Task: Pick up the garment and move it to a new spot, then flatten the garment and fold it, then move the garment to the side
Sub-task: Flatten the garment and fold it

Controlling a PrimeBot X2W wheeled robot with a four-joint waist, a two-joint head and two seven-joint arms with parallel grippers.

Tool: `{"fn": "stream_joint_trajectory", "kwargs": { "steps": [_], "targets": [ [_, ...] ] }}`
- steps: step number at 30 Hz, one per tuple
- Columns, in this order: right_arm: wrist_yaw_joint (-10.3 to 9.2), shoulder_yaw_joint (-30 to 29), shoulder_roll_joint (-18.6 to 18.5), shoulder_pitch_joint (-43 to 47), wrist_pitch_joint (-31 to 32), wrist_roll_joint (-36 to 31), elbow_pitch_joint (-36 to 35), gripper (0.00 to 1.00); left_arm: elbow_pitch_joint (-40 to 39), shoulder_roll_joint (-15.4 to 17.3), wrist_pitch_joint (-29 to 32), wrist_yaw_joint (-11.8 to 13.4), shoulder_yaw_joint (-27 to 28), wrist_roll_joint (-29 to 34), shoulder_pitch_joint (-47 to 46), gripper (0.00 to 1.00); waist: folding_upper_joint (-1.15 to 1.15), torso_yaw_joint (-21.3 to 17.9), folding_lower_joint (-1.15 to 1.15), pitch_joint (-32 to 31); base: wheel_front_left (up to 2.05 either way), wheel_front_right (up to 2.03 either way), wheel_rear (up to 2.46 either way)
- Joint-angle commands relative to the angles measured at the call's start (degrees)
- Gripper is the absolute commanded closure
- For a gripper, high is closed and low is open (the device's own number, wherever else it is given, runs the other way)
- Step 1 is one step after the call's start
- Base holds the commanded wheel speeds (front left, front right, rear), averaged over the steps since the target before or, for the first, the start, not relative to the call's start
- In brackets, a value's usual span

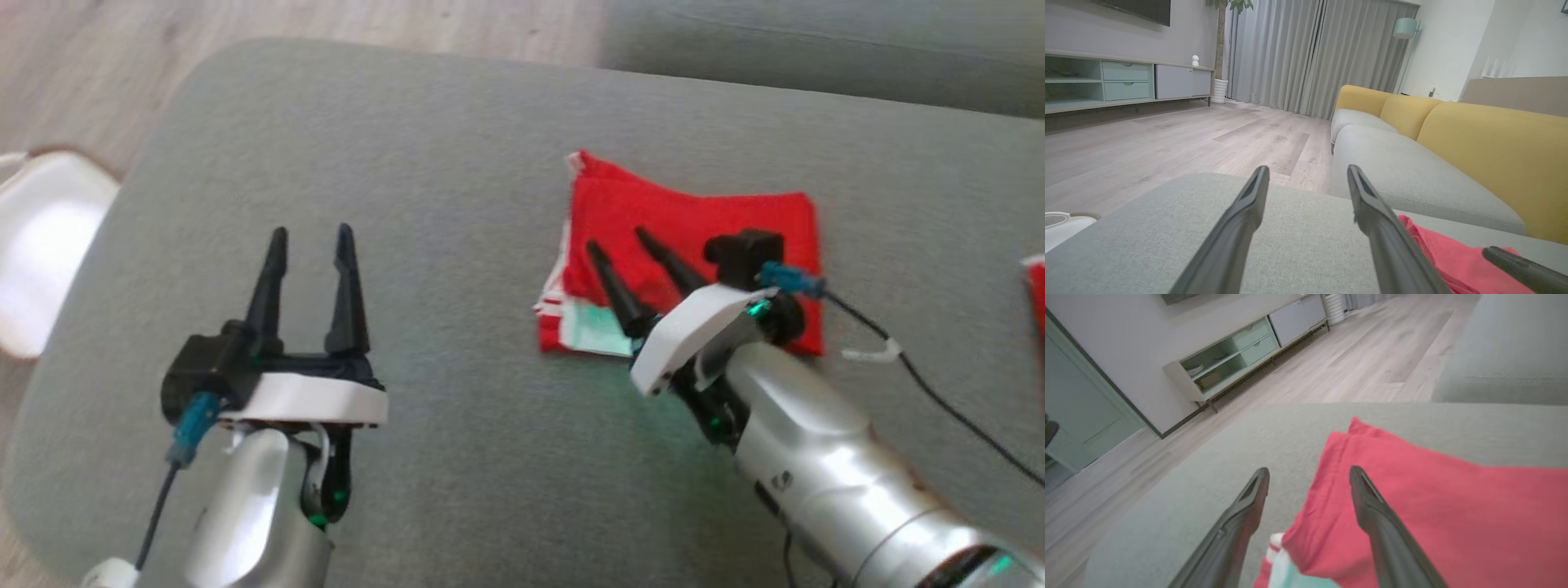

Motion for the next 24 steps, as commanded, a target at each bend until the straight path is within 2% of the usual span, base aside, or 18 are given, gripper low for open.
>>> {"fn": "stream_joint_trajectory", "kwargs": {
  "steps": [1, 3, 5, 9, 13, 18, 22, 24],
  "targets": [
    [-0.04, -0.78, 0.87, -2.5, -1.05, -1.65, -0.61, 0.0, -2.25, 0.64, -0.29, 0.15, 2.42, 0.48, -1.44, 0.0, 0.0, -2.48, 0.0, -0.85, 0.0, 0.0, 0.0],
    [-0.04, -4.77, 0.61, -3.8, -1.54, -6.01, 1.03, 0.0, -2.92, 0.65, -0.29, 0.16, 3.57, 0.85, -0.85, 0.0, 0.0, -4.52, 0.0, -1.2, 0.0, 0.0, 0.0],
    [-0.04, -11.59, -1.0, -3.81, -1.6, -11.67, -1.37, 0.0, -3.41, 0.65, -0.29, 0.09, 4.55, 1.27, -0.27, 0.0, 0.0, -6.32, 0.0, -1.37, 0.0, 0.0, 0.0],
    [-0.04, -26.14, -3.34, 2.43, -1.62, -24.52, -10.1, 0.0, -4.2, 0.64, -0.29, -0.31, 6.26, 1.89, 0.7, 0.0, 0.0, -9.26, 0.0, -1.73, 0.0, 0.0, 0.0],
    [-0.04, -37.46, -2.44, 10.59, -1.63, -34.57, -19.01, 0.0, -4.8, 0.63, -0.29, -0.83, 7.02, 2.83, 1.48, 0.0, 0.0, -11.22, 0.0, -1.91, 0.0, 0.0, 0.0],
    [-0.04, -44.4, 0.02, 18.74, -1.64, -41.26, -26.7, 0.0, -5.95, 0.62, -0.29, -0.91, 8.2, 3.58, 2.97, 0.0, 0.0, -12.76, 0.0, -2.01, 0.0, 0.0, 0.0],
    [-0.04, -46.28, 0.78, 23.39, -1.64, -42.43, -30.22, 0.0, -6.76, 0.62, -0.29, -0.7, 7.52, 4.2, 5.02, 0.0, 0.0, -13.19, 0.0, -2.42, 0.0, 0.0, 0.0],
    [-0.04, -46.01, 0.83, 24.97, -1.64, -40.63, -31.02, 0.0, -7.04, 0.62, -0.29, -0.31, 7.19, 4.03, 6.11, 0.0, 0.0, -13.27, 0.0, -2.58, 0.0, 0.0, 0.0]
  ]
}}
